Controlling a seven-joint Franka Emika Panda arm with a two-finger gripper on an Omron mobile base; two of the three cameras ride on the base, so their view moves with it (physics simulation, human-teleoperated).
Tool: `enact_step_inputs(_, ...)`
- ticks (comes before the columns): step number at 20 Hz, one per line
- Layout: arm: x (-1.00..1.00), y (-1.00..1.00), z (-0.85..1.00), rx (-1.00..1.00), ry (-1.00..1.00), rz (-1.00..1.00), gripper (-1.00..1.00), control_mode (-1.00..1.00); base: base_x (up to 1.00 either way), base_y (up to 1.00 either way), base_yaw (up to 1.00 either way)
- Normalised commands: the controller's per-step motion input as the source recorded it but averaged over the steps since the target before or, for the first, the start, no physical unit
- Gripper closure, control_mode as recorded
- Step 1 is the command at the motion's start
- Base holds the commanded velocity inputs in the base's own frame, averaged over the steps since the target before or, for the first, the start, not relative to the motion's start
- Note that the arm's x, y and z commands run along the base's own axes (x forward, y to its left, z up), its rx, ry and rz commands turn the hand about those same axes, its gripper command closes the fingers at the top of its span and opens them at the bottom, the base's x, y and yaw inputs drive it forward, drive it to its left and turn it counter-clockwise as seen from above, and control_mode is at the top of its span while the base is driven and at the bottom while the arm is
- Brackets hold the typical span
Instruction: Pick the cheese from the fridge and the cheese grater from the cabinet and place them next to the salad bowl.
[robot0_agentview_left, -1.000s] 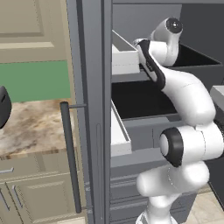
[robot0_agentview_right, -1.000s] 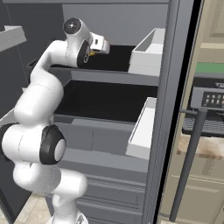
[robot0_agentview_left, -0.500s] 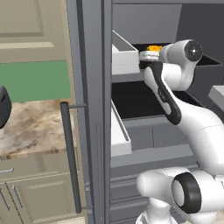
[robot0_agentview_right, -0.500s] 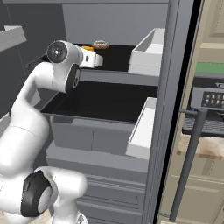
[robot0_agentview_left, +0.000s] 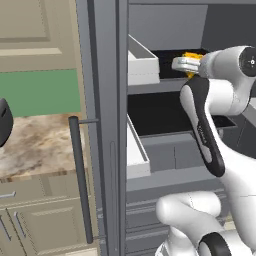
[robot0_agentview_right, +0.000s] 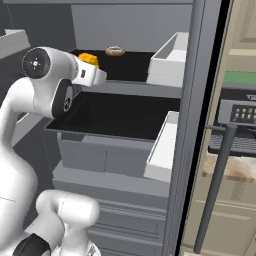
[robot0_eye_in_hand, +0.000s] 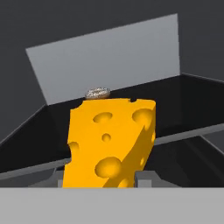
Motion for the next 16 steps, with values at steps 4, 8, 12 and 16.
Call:
enact_step_inputs(4,-1.00,0.02,0.10,0.00,0.00,-0.02,1.00,-1.00,0.00,0.00,0.00)
enact_step_inputs(8,-1.00,0.00,0.16,0.00,0.09,0.00,1.00,-1.00,0.00,0.00,0.00)
enact_step_inputs(12,-0.98,0.00,0.06,0.03,0.19,0.04,1.00,-1.00,0.00,0.00,0.00)
enact_step_inputs(16,-0.82,0.00,0.00,0.00,0.14,0.11,1.00,-1.00,0.00,0.00,0.00)
